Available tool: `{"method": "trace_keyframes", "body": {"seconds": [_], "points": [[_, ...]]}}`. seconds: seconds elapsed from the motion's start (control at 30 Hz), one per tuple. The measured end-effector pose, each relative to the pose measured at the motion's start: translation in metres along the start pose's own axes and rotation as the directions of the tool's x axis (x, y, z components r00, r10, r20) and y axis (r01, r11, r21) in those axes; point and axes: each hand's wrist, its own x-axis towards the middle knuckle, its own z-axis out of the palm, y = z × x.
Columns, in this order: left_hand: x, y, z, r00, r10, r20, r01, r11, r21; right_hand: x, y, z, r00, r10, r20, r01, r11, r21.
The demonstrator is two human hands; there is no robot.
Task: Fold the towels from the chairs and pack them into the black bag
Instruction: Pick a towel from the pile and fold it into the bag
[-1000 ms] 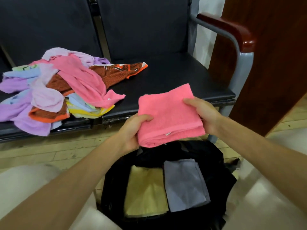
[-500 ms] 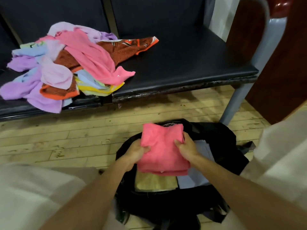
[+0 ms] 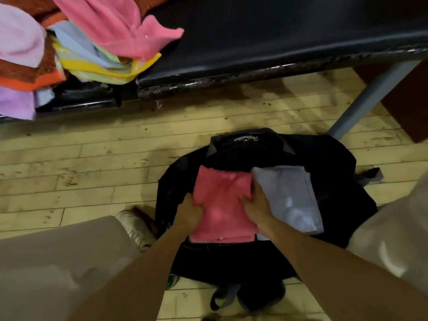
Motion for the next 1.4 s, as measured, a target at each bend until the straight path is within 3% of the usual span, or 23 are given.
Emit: {"method": "trace_keyframes", "body": {"seconds": [0.17,0.37,0.5,0.7,0.83,0.97,1.13,1.3,1.4], "points": [[0.004,-0.006,0.002,0.999,-0.040,-0.004,0.040,0.994,0.103,0.012,0.011,0.007,1.000,0.016,0.024,-0.013,0.990,-0.143],[0.000,0.011,-0.010,0.992,-0.104,0.074,0.094,0.987,0.129,0.032,0.012,0.002,0.997,0.068,0.046,-0.067,0.998,-0.022],[-0.006,0.036,-0.031,0.990,-0.079,0.115,0.067,0.993,0.102,0.036,-0.002,-0.014,0.991,0.127,0.045,-0.126,0.992,-0.029],[-0.048,0.099,-0.078,0.988,0.146,0.056,-0.144,0.988,-0.048,-0.011,-0.108,-0.058,0.997,0.017,0.075,-0.027,0.990,0.135],[-0.078,0.139,-0.118,0.940,0.339,0.028,-0.333,0.934,-0.127,-0.046,-0.174,-0.084,0.966,-0.145,0.212,0.128,0.987,0.094],[-0.100,0.166,-0.165,0.886,0.462,-0.042,-0.464,0.879,-0.114,-0.070,-0.239,-0.095,0.919,-0.320,0.229,0.326,0.945,0.012],[-0.107,0.184,-0.222,0.817,0.554,-0.161,-0.569,0.820,-0.064,-0.084,-0.304,-0.097,0.870,-0.444,0.213,0.447,0.894,0.036],[-0.108,0.176,-0.259,0.700,0.613,-0.366,-0.655,0.755,0.011,-0.076,-0.343,-0.074,0.808,-0.552,0.207,0.556,0.830,0.042],[-0.108,0.173,-0.273,0.684,0.607,-0.403,-0.659,0.752,0.015,-0.061,-0.355,-0.052,0.771,-0.611,0.180,0.626,0.779,-0.033]]}}
